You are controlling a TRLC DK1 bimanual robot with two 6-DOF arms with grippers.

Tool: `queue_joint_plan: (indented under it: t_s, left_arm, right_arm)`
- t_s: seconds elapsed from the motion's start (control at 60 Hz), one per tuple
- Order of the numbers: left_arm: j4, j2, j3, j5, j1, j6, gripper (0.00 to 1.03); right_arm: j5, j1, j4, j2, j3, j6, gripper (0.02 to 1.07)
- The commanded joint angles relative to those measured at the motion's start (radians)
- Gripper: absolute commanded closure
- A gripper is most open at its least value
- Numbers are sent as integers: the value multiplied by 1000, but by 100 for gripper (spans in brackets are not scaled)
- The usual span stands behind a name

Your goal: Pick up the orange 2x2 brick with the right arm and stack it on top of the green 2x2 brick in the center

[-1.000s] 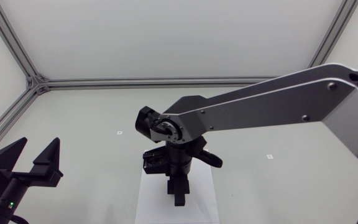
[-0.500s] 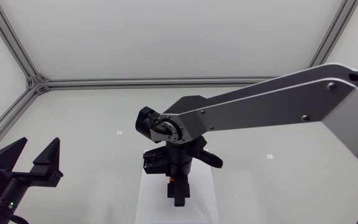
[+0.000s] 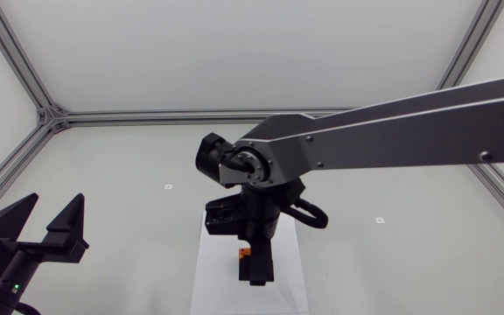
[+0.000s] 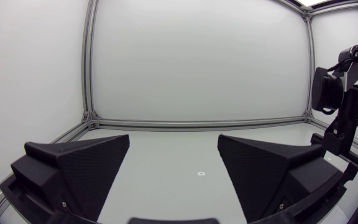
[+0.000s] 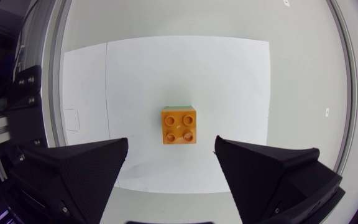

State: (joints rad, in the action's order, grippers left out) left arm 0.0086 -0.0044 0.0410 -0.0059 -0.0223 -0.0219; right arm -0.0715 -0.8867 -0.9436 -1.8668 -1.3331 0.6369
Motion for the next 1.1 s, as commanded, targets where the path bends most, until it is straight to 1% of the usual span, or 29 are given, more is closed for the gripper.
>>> queue_joint_plan:
  t_s: [0.0, 0.2, 0.35, 0.45, 0.517, 0.6, 0.683, 0.783, 0.867, 1.0, 1.083]
  left_arm:
    - [-15, -8, -41, 4, 2, 13, 4]
    - [-15, -8, -41, 4, 2, 13, 4]
    - [-15, -8, -41, 4, 2, 13, 4]
    - [-15, -8, -41, 4, 2, 13, 4]
    - [-15, -8, -41, 4, 2, 13, 4]
    - [-15, -8, -41, 4, 2, 13, 4]
    - [-15, -8, -41, 6, 2, 13, 4]
    - [-15, -8, -41, 4, 2, 13, 4]
    - [-15, -8, -41, 4, 2, 13, 4]
    - [-15, -8, -41, 4, 2, 13, 4]
    - [-13, -8, -41, 4, 2, 13, 4]
  right_arm:
    - [1, 12, -24, 92, -20, -29, 6]
    - [-28, 51, -80, 270, -12, -95, 6]
    - [-31, 114, -69, 429, 52, -126, 6]
    - [-1, 201, -54, 523, 107, -146, 6]
    - [-2, 256, -52, 587, 135, -160, 6]
    - [-5, 379, -37, 655, 172, -178, 6]
    - [-11, 468, -32, 724, 203, -197, 6]
    - [-10, 606, 26, 810, 273, -190, 6]
    - [-8, 687, 60, 876, 328, -174, 6]
    - [-7, 775, 129, 1008, 428, -151, 6]
    - [-10, 848, 170, 1086, 486, -175, 6]
